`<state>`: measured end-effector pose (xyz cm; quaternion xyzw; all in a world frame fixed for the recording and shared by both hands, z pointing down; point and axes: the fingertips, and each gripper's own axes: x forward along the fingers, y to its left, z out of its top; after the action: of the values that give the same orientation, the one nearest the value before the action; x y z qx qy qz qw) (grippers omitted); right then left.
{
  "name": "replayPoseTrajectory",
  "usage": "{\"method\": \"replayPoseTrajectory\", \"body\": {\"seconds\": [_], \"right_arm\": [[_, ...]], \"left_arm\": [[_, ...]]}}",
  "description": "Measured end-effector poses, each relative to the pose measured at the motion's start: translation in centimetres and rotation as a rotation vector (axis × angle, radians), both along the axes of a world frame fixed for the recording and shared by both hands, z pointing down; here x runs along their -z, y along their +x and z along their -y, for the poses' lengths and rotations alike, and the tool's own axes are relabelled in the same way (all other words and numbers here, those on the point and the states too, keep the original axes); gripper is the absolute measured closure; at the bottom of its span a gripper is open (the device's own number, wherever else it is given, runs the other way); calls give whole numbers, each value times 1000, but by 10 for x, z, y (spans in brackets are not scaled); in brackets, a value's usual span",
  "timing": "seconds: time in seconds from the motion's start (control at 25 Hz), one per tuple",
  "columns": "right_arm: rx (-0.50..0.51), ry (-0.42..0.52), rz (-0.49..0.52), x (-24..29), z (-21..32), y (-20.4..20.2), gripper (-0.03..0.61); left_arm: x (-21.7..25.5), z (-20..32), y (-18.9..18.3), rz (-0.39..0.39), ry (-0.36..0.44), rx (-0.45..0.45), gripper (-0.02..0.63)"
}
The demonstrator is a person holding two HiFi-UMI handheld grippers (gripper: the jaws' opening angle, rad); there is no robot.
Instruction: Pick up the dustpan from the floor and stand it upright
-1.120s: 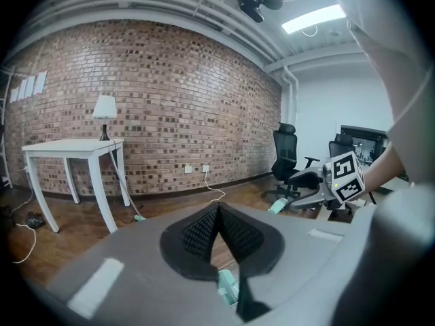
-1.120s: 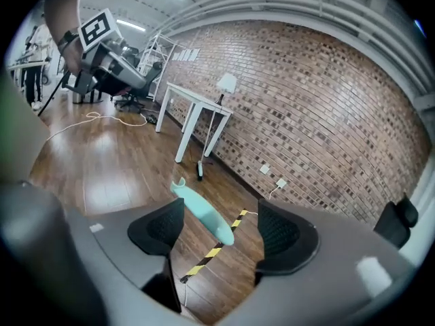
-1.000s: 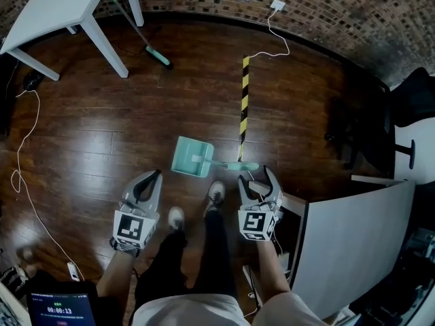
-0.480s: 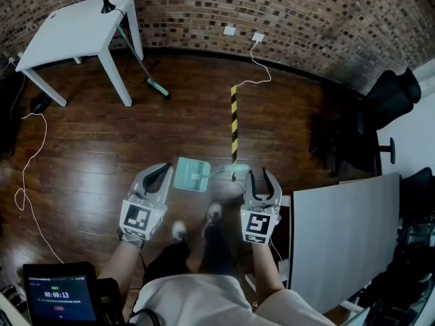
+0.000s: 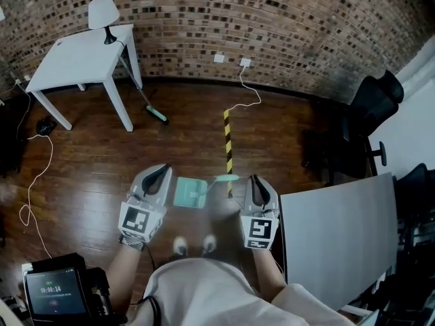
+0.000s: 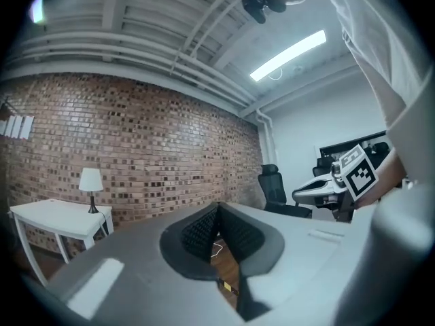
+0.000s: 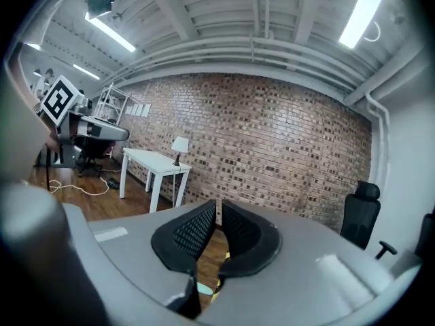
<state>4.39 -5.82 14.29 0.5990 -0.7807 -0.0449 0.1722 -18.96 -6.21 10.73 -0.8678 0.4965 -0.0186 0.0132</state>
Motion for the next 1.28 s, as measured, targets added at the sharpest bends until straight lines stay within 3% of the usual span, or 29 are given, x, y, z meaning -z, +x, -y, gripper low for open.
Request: {"method": "replayPoseTrajectory", "body": {"seconds": [0.16, 0.36, 0.64, 0.88, 1.12, 1.28], "right_arm": [[51, 30, 47, 13, -11, 3, 565], [115, 109, 115, 32, -27, -7, 565], [117, 101, 115, 43, -39, -11, 565], [92, 78, 97, 38, -70, -18, 565], [145, 20, 159, 26, -117, -25, 565], [168, 48, 206, 42, -153, -17, 565]], "left_arm": [[15, -17, 12, 22, 24, 17, 614], [9, -38, 5, -31, 10, 62, 614], [22, -57, 7, -39, 21, 47, 614], [16, -82, -6, -66, -14, 19, 614], [17, -117, -7, -66, -25, 13, 614], [23, -161, 1, -72, -19, 37, 614]]}}
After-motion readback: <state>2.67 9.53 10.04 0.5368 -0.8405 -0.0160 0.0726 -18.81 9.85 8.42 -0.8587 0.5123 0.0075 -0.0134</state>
